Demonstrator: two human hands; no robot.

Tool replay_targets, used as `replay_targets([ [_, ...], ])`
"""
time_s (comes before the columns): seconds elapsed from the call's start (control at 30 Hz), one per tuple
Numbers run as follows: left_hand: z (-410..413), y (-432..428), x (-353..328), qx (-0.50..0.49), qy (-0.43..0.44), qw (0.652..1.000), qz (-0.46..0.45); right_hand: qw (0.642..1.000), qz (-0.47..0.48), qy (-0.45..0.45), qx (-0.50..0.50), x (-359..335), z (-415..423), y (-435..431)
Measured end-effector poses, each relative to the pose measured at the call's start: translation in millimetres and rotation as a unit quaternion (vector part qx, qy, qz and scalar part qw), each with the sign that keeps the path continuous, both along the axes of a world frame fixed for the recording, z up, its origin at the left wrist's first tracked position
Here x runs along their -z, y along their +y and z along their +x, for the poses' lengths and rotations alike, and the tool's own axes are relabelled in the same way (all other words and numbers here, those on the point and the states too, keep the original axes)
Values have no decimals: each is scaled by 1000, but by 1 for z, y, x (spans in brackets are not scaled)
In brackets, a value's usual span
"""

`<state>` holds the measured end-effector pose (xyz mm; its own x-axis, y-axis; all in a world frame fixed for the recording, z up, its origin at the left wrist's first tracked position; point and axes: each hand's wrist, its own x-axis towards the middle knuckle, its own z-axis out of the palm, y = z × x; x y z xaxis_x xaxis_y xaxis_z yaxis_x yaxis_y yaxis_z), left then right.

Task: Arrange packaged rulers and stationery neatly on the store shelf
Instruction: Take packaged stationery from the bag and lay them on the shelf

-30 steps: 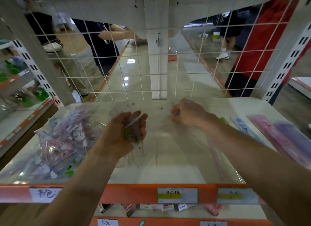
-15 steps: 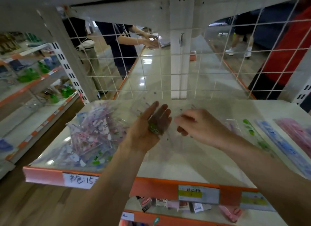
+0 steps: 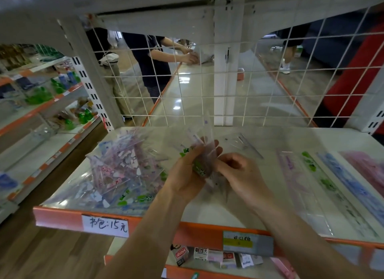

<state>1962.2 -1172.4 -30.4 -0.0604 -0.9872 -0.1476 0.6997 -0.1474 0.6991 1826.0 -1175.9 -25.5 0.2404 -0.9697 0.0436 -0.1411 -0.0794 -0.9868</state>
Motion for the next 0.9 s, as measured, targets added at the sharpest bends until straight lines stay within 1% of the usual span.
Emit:
replay_targets([
  [0.07,-1,0,2,8,-21,1000,0,997,37,-61,40,-2,-2,-1],
  [0.13,-3,0,1,9,-19,1000,12,990,55,-110,71,-5,-5,-1],
  [0.2,-2,0,2,-12,-24,999,28,988,25,-116,101,-5,-7,0],
  [0.3,-2,0,0,-43,-36,998,34,984,-74,-62,148,0,-8,-1],
  [0.37,-3,2,-3,-54,-29,998,25,982,-104,-33,152,4,-9,-4],
  [0.47,-1,3,-6,-55,-39,998,5,988,-94,-21,122,7,-9,-4],
  [0.6,1,3,-3,-91,-62,994,14,989,-98,-16,106,8,-8,-2],
  [0.7,1,6,-5,-105,-61,992,21,987,-116,42,100,11,-7,-2],
  [0.83,-1,6,-8,-105,-62,992,26,982,-133,84,108,14,-10,-2],
  [0.9,-1,5,-6,-109,-63,992,24,976,-150,122,97,14,-11,-3],
])
